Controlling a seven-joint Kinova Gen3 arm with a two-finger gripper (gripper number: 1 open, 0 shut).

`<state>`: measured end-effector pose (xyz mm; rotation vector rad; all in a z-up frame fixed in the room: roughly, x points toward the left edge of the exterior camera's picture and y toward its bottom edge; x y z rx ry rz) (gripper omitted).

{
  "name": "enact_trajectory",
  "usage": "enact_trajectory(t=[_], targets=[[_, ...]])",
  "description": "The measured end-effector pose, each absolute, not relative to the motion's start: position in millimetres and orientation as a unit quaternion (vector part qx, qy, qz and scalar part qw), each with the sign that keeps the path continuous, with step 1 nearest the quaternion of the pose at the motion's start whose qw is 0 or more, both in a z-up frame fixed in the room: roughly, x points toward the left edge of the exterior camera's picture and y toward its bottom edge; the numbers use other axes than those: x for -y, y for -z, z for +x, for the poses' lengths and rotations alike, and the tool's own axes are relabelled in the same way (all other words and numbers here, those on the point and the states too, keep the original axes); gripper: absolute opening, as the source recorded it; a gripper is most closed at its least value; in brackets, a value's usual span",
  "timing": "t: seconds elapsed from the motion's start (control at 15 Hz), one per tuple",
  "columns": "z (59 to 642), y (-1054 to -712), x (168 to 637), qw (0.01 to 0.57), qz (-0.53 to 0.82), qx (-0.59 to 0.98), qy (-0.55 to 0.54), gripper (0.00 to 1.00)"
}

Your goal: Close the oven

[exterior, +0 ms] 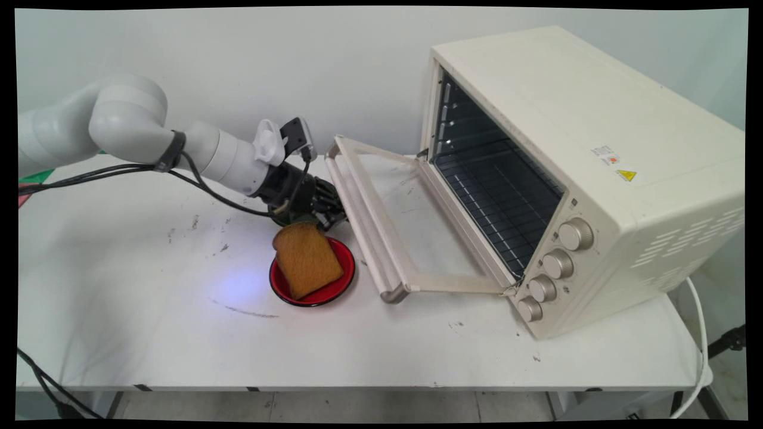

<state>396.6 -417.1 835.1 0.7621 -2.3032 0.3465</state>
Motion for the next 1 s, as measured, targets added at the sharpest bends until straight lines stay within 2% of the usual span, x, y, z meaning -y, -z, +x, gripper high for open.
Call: enact_trajectory(t=[0.4,1.0], targets=[[386,-860,438,0.372,0.286,0.87,-0.152,0.0],[364,-918,464,0.423,0.277,0.847,-0.167,0.0]])
